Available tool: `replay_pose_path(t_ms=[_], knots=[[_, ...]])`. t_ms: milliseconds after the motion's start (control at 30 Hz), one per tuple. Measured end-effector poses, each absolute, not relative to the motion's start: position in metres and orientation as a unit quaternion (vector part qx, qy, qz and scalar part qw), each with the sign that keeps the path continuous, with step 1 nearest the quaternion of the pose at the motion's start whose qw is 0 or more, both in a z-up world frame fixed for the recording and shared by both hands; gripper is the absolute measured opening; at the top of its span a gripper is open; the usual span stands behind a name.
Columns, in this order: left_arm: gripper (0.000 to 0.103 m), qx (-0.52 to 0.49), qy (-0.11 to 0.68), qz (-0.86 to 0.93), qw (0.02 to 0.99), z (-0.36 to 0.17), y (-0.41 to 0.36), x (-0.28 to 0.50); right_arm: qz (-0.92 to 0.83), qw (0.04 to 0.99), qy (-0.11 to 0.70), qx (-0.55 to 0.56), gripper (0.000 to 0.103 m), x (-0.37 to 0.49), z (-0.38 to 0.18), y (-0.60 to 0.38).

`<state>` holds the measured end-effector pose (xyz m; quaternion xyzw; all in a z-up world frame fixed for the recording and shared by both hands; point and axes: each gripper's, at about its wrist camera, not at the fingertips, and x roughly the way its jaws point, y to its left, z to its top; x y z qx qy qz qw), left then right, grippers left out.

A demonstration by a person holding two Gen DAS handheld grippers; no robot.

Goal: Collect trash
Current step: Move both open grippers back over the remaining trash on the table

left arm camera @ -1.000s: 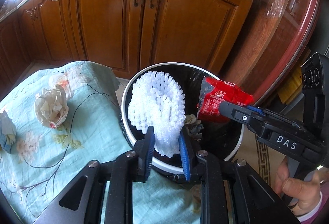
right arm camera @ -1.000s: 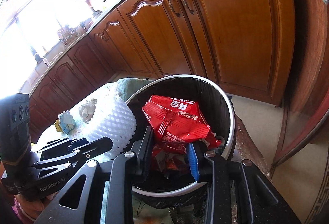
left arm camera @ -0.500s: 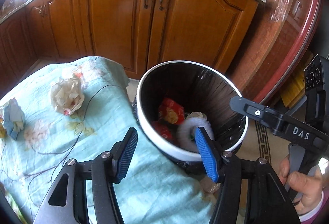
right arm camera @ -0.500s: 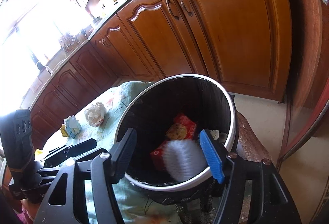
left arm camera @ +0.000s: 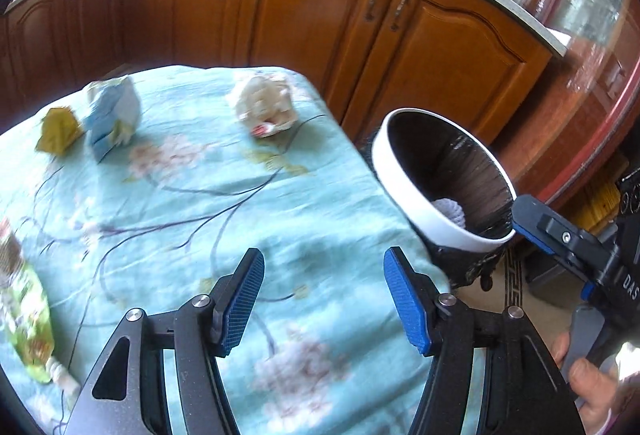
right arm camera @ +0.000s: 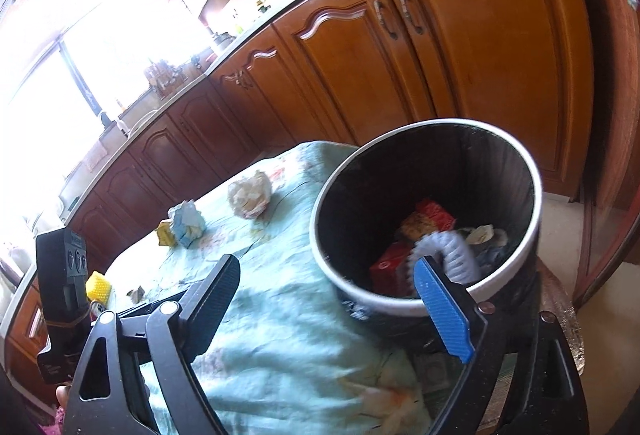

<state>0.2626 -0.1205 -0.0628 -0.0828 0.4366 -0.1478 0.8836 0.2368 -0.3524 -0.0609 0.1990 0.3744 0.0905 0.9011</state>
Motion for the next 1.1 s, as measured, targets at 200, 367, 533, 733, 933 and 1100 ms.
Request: replay_pose_path(t_ms=[200, 367, 533, 733, 933, 1100], knots=[[0.064, -0.094, 0.427, -0.118, 0.891, -0.057, -0.085, 0.235, 0.116, 0.898, 0.383, 0.182, 0.093, 0.232, -0.065, -0.316], [0.065, -0.110, 0.424, -0.087, 0.895, -0.053, -0.054, 0.214, 0.136, 0.892, 0.393, 0.177, 0.094, 0.231, -0.070, -0.290], [0.065, -0.123, 0.425, -0.054, 0.895, -0.051, -0.022, 0.195, 0.156, 0.886, 0.402, 0.171, 0.094, 0.232, -0.074, -0.267], [0.072, -0.149, 0.421, -0.009, 0.895, -0.043, 0.021, 0.173, 0.172, 0.882, 0.406, 0.166, 0.094, 0.234, -0.075, -0.248], [0.076, -0.184, 0.429, 0.039, 0.884, -0.046, 0.058, 0.166, 0.186, 0.880, 0.410, 0.155, 0.094, 0.240, -0.074, -0.231], [0.078, -0.219, 0.447, 0.071, 0.864, -0.060, 0.079, 0.178, 0.194, 0.876, 0.415, 0.150, 0.094, 0.248, -0.077, -0.222]])
